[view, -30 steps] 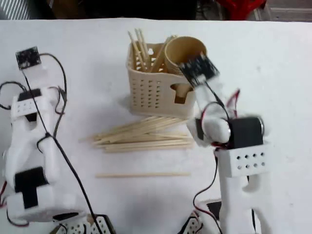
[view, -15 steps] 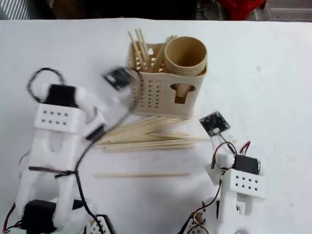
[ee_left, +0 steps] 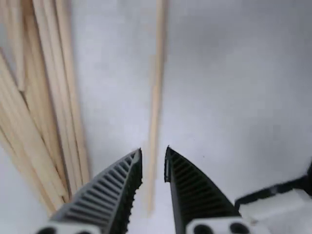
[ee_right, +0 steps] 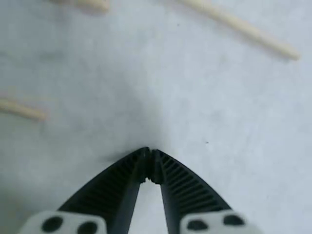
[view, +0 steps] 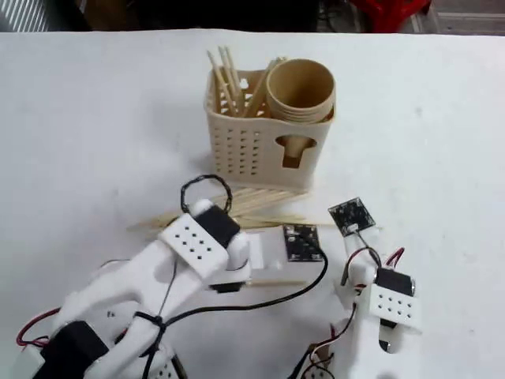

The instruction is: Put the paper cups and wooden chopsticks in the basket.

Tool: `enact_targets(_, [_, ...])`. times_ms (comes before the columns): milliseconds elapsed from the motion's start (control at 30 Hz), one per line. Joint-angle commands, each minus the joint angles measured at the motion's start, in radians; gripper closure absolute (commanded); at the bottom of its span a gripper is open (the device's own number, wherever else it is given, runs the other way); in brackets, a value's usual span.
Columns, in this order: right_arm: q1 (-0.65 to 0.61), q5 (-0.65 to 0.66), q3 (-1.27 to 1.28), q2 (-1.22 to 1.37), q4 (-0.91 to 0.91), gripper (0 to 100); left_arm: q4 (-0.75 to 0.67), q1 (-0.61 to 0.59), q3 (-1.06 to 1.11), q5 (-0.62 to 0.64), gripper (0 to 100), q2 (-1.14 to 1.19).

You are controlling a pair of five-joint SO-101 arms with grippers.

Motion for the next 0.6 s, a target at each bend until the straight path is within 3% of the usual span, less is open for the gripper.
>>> enact_targets(0, [0.019,0.009,-0.002,-0.019,-0.018,98.1,-0.126,0.021,0.012,0.021,88,-0.022])
enact_targets(100, [0.021,0.009,-0.002,-0.019,-0.019,98.1,-0.178,0.059,0.048,0.023,83,-0.021])
enact_targets(300, [0.024,0.009,0.000,-0.019,-0.019,98.1,-0.292,0.087,0.081,0.054,83,0.147])
enact_targets(567, [0.025,0.009,0.000,-0.019,-0.019,98.1,-0.259,0.071,-0.064,0.055,84,0.329])
